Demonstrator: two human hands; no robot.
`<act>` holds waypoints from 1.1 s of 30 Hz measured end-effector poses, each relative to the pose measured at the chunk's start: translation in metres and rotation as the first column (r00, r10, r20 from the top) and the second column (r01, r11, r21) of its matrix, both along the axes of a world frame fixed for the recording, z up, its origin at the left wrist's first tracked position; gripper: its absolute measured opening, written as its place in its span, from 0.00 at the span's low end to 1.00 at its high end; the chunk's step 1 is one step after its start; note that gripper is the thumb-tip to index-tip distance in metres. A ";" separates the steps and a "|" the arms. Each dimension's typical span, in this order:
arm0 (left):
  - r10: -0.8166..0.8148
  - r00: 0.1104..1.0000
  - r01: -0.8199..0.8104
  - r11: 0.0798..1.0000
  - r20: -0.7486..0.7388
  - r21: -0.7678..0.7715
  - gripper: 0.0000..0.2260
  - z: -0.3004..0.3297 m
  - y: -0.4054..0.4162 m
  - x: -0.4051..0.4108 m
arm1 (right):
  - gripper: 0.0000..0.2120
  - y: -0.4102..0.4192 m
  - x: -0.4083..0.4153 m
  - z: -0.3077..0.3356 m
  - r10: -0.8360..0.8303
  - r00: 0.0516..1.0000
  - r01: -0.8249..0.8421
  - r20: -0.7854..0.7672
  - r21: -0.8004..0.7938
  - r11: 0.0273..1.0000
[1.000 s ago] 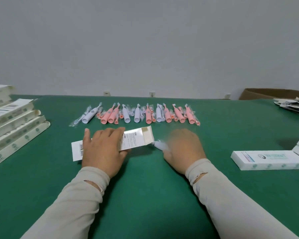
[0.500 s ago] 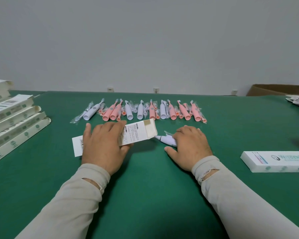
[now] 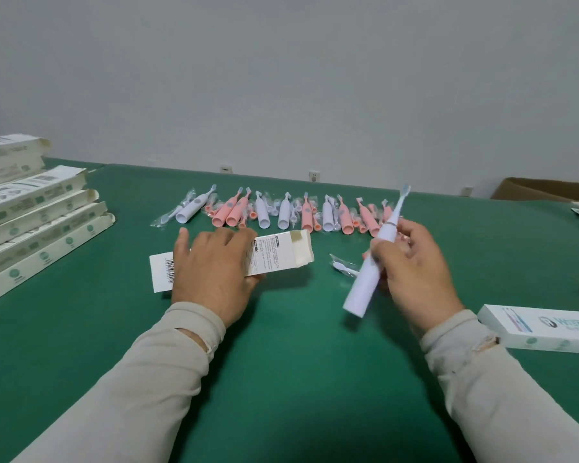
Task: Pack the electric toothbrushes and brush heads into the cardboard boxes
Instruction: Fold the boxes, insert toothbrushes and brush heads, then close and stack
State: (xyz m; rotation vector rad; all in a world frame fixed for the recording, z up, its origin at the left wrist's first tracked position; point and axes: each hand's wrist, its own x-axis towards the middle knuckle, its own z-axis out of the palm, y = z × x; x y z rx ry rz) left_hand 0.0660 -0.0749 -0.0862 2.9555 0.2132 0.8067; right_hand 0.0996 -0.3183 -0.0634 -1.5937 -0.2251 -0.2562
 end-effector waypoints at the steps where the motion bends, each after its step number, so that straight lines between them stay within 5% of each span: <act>1: -0.010 1.000 0.010 1.000 -0.002 0.000 0.26 -0.001 -0.001 0.000 | 0.11 0.000 -0.001 -0.001 0.074 0.997 -0.070 -0.031 0.093 0.993; 5: -0.036 0.999 0.036 0.999 0.003 -0.010 0.24 -0.003 -0.003 -0.001 | 0.09 0.002 -0.002 -0.001 0.145 0.988 -0.124 -0.048 0.305 0.944; 11: -0.047 0.999 0.047 0.999 0.001 -0.026 0.25 -0.002 -0.002 0.000 | 0.07 0.006 -0.004 0.001 0.115 0.992 -0.092 -0.050 0.332 0.939; 18: -0.108 0.994 0.109 0.993 0.025 -0.035 0.24 -0.002 -0.005 -0.001 | 0.05 0.007 -0.002 -0.007 0.240 0.967 -0.220 -0.081 0.200 0.955; 24: -0.174 0.985 0.174 0.984 0.015 -0.036 0.25 -0.004 -0.007 -0.002 | 0.11 0.017 -0.003 -0.020 0.145 0.962 -0.156 -0.230 -0.030 0.987; 30: -0.097 0.995 0.098 0.994 0.026 -0.056 0.24 -0.003 -0.003 -0.001 | 0.04 0.002 0.006 -0.009 0.075 0.967 0.023 -0.243 0.379 0.925; 33: -0.075 0.997 0.075 0.996 0.017 -0.051 0.25 -0.004 -0.003 -0.001 | 0.04 -0.004 0.009 -0.008 0.023 0.984 0.042 -0.179 0.352 0.935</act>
